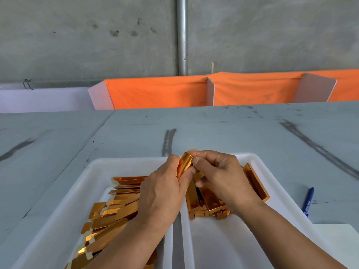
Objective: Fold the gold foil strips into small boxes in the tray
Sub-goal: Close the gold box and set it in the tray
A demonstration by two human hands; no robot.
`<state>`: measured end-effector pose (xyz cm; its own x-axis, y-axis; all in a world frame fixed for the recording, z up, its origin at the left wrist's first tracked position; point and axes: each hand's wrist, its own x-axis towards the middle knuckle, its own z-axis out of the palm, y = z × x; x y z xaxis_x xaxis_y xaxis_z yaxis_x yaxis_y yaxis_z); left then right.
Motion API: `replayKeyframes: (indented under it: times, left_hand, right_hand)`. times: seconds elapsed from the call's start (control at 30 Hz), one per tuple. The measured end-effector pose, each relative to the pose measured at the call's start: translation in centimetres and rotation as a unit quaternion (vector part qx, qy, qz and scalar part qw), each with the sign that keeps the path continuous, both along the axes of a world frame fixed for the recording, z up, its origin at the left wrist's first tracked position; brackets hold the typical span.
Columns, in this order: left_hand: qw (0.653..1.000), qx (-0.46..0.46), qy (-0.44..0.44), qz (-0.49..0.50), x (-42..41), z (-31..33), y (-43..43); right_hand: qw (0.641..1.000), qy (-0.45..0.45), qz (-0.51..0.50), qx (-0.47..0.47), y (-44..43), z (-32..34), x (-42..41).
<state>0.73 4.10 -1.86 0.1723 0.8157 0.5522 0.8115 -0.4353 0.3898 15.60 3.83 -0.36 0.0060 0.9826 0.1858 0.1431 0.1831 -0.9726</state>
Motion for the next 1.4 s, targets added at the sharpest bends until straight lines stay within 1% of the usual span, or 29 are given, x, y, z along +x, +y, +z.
replayKeyframes:
  times: [0.17,0.23,0.3,0.37,0.47,0.57,0.7,0.83,1.1,1.4]
  left_hand:
    - [1.0,-0.009,-0.014,0.001,-0.2,-0.3,0.1]
    - [0.999,-0.015,-0.03,-0.004,-0.3,-0.3,0.2]
    - [0.999,-0.008,-0.032,-0.012,-0.2,-0.2,0.3]
    - [1.0,-0.001,-0.023,-0.021,0.0,-0.1,0.2]
    - [0.999,0.001,-0.022,-0.031,0.1,0.0,0.0]
    - [0.999,-0.002,-0.017,-0.041,0.1,0.0,-0.1]
    - [0.999,-0.002,-0.002,-0.051,0.2,0.0,-0.2]
    - [0.999,-0.006,0.0,-0.054,0.2,0.2,-0.2]
    - [0.998,-0.002,0.008,-0.056,0.3,0.3,-0.4]
    - [0.998,0.003,0.006,-0.055,0.4,0.2,-0.5]
  right_hand:
    - [0.999,-0.03,0.016,-0.006,-0.1,0.0,-0.2]
    - [0.999,-0.019,0.027,-0.002,-0.2,0.0,-0.3]
    - [1.0,0.019,0.013,0.011,-0.2,0.2,-0.2]
    - [0.997,0.075,-0.022,0.005,-0.1,0.6,0.1]
    - [0.986,0.142,-0.058,-0.061,0.1,1.0,0.6]
    - [0.97,0.204,-0.018,-0.127,0.3,1.1,0.5]
    - [0.956,0.254,0.036,-0.143,0.3,1.2,0.5]
    - [0.964,0.227,0.058,-0.122,0.2,1.2,0.5]
    - [0.981,0.172,0.016,-0.093,0.0,1.2,0.3]
    - [0.985,0.154,-0.003,-0.077,0.1,1.1,0.5]
